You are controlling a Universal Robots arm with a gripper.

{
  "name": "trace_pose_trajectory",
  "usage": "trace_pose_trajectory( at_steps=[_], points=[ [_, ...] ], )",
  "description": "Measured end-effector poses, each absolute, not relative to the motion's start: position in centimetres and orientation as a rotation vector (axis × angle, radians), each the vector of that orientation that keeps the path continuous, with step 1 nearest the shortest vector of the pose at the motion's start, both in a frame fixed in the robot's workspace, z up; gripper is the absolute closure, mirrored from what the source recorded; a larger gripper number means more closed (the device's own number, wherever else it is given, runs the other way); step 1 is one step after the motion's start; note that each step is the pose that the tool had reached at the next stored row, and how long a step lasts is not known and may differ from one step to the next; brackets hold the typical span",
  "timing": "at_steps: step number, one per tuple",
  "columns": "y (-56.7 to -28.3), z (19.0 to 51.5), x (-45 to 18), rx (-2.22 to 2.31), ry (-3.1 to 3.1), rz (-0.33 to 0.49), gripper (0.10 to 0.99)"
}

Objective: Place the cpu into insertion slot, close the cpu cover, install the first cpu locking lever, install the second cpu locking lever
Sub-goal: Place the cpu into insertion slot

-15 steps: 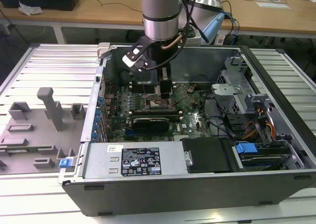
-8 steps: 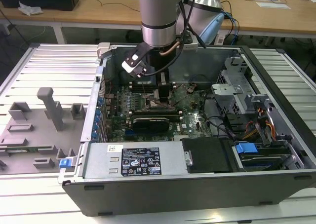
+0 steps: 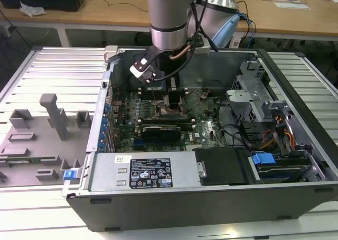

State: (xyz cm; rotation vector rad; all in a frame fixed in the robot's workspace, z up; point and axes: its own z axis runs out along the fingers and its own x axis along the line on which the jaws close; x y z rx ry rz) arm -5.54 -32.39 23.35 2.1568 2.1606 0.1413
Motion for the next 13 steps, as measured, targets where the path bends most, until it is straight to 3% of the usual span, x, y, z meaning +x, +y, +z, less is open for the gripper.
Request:
trace_pose_trajectory(
  at_steps=[13],
  points=[
    [-32.3,21.3,-5.8,2.157,2.161,0.141,0.545]
  ],
)
